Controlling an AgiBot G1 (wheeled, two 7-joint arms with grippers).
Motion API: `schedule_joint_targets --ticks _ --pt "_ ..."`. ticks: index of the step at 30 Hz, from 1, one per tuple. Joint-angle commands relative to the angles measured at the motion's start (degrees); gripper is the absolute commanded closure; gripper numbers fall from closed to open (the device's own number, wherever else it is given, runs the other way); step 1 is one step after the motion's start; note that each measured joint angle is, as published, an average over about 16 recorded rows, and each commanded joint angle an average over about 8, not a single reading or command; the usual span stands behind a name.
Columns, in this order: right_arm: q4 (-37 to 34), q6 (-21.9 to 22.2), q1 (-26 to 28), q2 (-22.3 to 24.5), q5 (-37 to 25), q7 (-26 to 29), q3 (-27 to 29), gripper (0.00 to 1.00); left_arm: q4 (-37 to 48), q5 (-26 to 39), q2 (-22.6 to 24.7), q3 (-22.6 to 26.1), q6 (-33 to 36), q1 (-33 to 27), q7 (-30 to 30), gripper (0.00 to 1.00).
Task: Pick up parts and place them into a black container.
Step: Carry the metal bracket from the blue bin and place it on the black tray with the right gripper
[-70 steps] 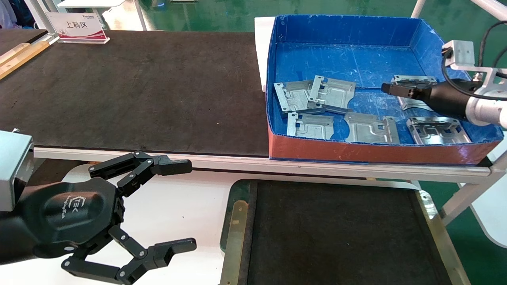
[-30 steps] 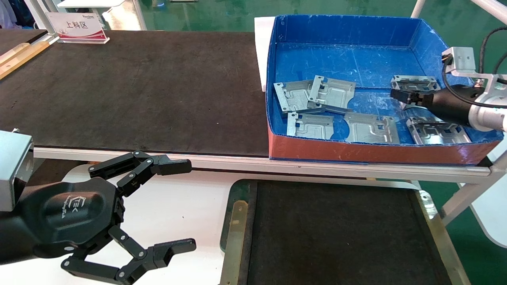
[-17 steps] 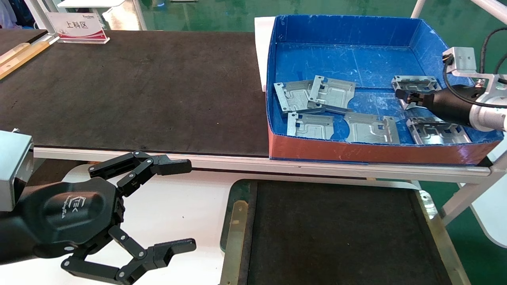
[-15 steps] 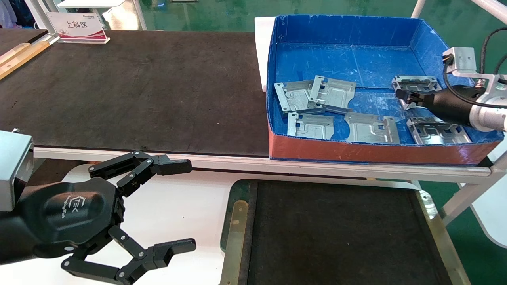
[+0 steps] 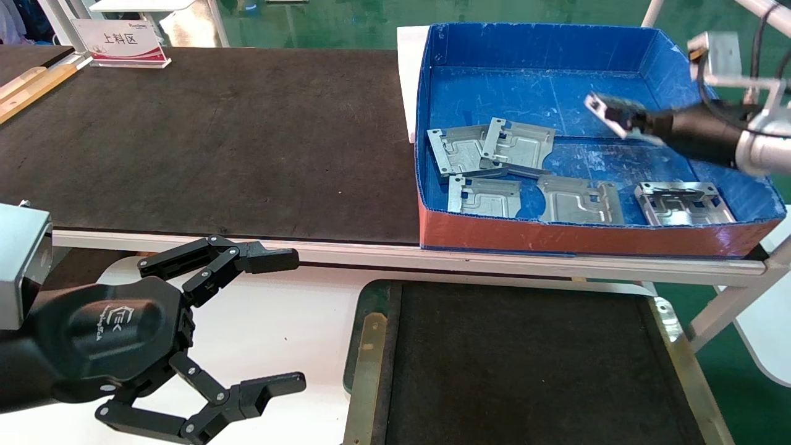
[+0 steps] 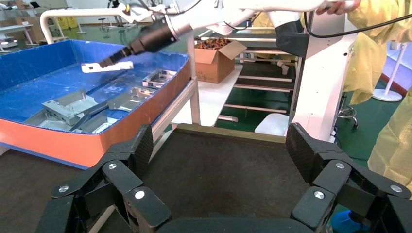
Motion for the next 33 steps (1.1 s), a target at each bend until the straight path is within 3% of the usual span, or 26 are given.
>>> schedule_joint_targets --ticks 1,20,28,33 --pt "1.03 -1.67 0.68 0.10 0.49 -0.44 0.33 1.00 0.00 0.00 0.00 0.00 0.00 0.00 0.00 0.00" --pt "14.39 -19.32 -0.43 5.23 3.29 0.86 1.21 1.00 0.00 0.00 0.00 0.00 0.00 0.00 0.00 0.00" --pt "29.98 -27.32 -4.25 9.63 6.60 8.03 1.96 1.00 0.00 0.00 0.00 0.00 0.00 0.00 0.00 0.00" --pt "42.89 -28.69 -8.98 13.17 9.73 14.54 3.10 1.00 0.00 0.00 0.00 0.00 0.00 0.00 0.00 0.00"
